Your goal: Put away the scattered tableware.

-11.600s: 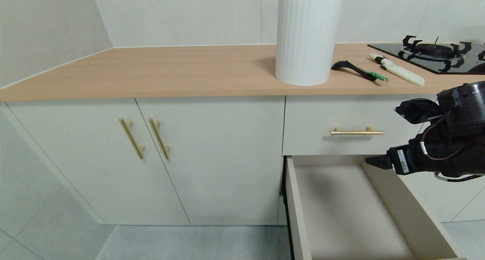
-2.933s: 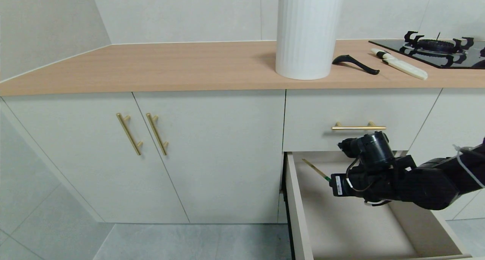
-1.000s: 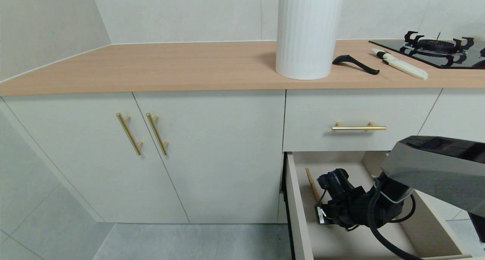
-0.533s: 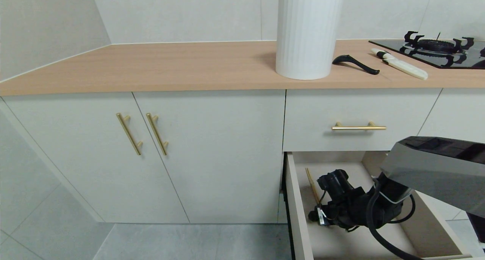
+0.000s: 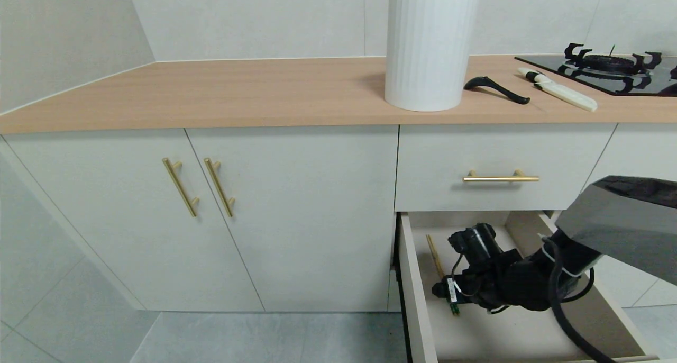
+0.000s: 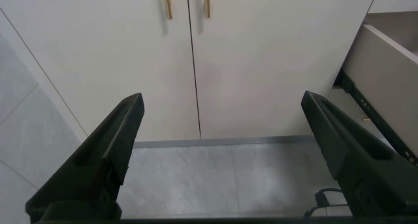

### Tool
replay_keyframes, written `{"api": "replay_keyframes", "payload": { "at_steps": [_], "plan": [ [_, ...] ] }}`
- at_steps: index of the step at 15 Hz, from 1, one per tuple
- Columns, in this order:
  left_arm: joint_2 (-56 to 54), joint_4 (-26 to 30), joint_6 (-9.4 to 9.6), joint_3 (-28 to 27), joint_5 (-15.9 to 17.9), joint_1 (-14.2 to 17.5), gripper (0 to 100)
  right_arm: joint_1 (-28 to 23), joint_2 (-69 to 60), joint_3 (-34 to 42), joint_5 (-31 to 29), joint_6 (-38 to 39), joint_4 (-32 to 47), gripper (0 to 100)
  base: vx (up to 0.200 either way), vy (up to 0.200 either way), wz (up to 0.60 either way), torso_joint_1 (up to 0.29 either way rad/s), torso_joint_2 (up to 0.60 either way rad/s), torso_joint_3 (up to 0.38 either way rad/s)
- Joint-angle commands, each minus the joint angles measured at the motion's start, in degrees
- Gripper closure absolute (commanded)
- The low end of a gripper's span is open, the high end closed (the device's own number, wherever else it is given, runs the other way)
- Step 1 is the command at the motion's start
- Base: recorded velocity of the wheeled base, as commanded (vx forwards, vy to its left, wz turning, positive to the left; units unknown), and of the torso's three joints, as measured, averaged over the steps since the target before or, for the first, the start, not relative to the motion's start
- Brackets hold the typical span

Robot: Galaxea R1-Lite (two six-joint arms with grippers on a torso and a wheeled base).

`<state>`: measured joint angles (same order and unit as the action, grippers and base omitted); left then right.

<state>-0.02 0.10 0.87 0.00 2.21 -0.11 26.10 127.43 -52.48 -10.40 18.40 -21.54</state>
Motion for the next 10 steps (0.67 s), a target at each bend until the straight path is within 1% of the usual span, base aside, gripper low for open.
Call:
{"api": "replay_keyframes", "payload": {
  "at_steps": [1, 2, 4, 5, 10],
  "plan": [
    [0.0, 0.0, 0.01, 0.0, 0.0, 0.0, 0, -0.1, -7.4, 1.3, -0.1, 0.0, 0.9, 0, 0.000, 0.000, 0.00, 0.000, 0.00, 0.000],
    [0.0, 0.0, 0.01, 0.0, 0.0, 0.0, 0, -0.3, -12.6, 2.6, -0.1, -1.7, 0.8, 0, 0.000, 0.000, 0.00, 0.000, 0.00, 0.000],
    [0.0, -0.1, 0.01, 0.0, 0.0, 0.0, 0, -0.4, -16.5, 3.6, -0.1, -3.2, 0.8, 0, 0.000, 0.000, 0.00, 0.000, 0.00, 0.000],
    [0.0, 0.0, 0.01, 0.0, 0.0, 0.0, 0, -0.7, -21.0, 4.2, -0.1, -4.2, 0.9, 0, 0.000, 0.000, 0.00, 0.000, 0.00, 0.000],
    [0.0, 0.0, 0.01, 0.0, 0.0, 0.0, 0, -3.2, -30.3, 4.9, -0.1, -7.4, 0.9, 0, 0.000, 0.000, 0.00, 0.000, 0.00, 0.000]
  ]
}}
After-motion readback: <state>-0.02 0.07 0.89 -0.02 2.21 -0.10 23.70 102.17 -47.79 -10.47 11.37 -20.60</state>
